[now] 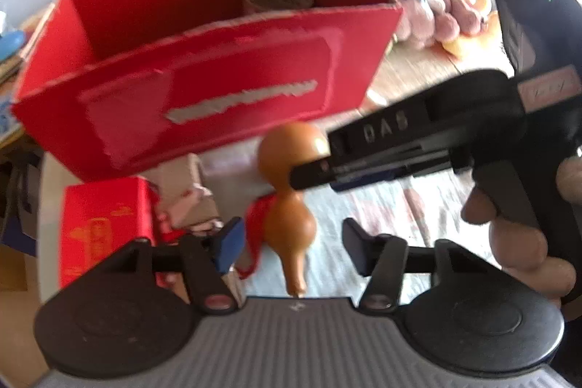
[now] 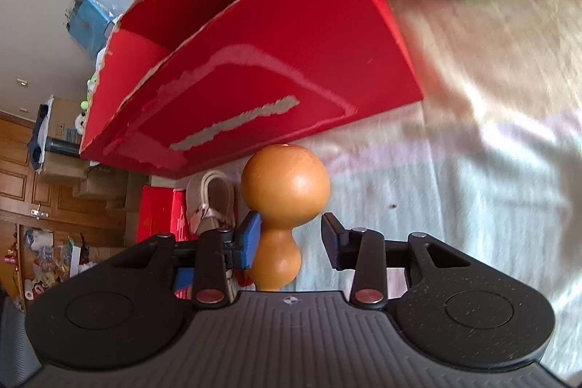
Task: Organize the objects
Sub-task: 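Grasp the orange wooden gourd-shaped toy by its neck with the right gripper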
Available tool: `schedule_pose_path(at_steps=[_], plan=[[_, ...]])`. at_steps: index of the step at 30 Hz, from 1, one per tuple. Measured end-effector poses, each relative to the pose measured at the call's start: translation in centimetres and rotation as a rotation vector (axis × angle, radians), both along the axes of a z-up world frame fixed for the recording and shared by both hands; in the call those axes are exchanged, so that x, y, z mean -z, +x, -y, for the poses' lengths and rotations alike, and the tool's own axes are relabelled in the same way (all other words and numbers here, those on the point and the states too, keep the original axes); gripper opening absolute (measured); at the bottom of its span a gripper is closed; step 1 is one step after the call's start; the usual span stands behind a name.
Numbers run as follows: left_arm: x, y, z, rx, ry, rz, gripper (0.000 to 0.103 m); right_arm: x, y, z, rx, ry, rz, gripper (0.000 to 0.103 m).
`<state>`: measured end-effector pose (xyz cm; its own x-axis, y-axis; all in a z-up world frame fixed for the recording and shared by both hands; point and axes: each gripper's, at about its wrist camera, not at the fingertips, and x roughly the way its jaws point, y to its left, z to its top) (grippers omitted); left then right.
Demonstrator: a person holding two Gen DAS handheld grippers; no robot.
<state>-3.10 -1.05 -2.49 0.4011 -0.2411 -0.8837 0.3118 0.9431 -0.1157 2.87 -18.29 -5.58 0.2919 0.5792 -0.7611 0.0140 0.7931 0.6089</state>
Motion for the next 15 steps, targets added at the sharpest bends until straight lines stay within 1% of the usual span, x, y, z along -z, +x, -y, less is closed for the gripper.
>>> schedule_pose_path(at_steps=[2,3,7,12,15], plan=[[0.8,0.6,0.5,-0.001,-0.002,-0.018,0.052,0.1,0.1,0.3,-0.006,0.006,-0.001,0.040],[1.1,0.9,0.5,-0.008,-0.008,-0.028,0.049,0.1,0.0,0.4,-0.009,0.005,0.003,0.040],[2.3,2.2,0.3,-0.031,-0.068,-0.067,0.046,0.1,0.1,0.3,-0.038,0.029,0.013,0.040],[3.7,3.1,0.3,-0.035,-0.089,-0.111,0.035,0.7,0.4,-0.5,-0.060,0.001,0.037,0.040],[4.0,3.5,0.4,-0.035,-0.094,-0.125,0.035,1.4,0.8,-0.7,-0.050,-0.001,0.026,0.040]])
